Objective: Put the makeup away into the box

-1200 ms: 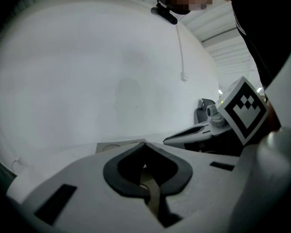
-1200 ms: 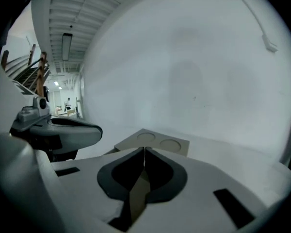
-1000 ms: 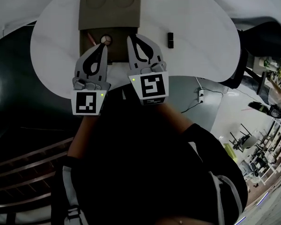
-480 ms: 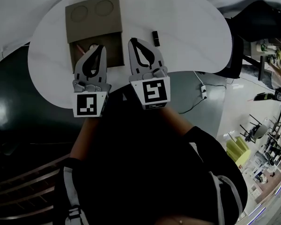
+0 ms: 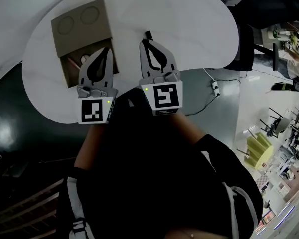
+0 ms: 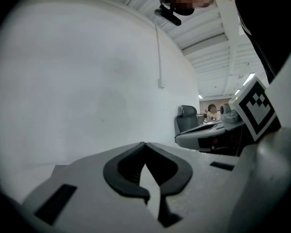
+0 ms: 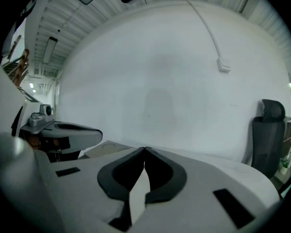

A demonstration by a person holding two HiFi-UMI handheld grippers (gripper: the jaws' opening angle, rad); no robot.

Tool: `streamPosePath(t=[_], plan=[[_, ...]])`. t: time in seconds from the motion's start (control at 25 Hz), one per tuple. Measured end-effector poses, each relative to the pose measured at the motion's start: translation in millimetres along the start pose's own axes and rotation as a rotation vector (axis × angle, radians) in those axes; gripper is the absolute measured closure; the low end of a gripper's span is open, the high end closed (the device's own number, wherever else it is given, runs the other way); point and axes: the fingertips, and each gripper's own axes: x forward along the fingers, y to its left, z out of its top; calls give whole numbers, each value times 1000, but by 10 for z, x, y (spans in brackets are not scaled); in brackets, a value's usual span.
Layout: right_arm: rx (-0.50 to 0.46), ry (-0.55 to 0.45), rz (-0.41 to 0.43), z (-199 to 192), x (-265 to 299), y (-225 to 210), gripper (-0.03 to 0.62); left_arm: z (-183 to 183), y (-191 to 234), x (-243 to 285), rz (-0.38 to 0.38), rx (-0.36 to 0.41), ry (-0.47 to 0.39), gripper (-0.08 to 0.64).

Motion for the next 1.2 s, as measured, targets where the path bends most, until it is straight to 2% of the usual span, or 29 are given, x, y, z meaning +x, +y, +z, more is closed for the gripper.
streamPosePath(t=[0.16,0.44,0.6,0.76,1.12,1.2], plan=[[10,6,-33,-30,-62,-206,568,19,-147,147,-34,19,8,554],[33,38,-66,-173,-45,-495,568,-23,-293,424,-68,7,30,554],[14,12,-64,-259,63,-602,568,-167,-329,551,-87,19,70,554],[33,78,-60,-500,134,-628,568,-326,-334,636,-96,14,110,554],[44,149,-11,-944,442,-661,566,-778,-354,847,-119,-20,195,554],[17,177,-6,-1095,487,-683,566,-878,-362,891,-123,-27,214,554]])
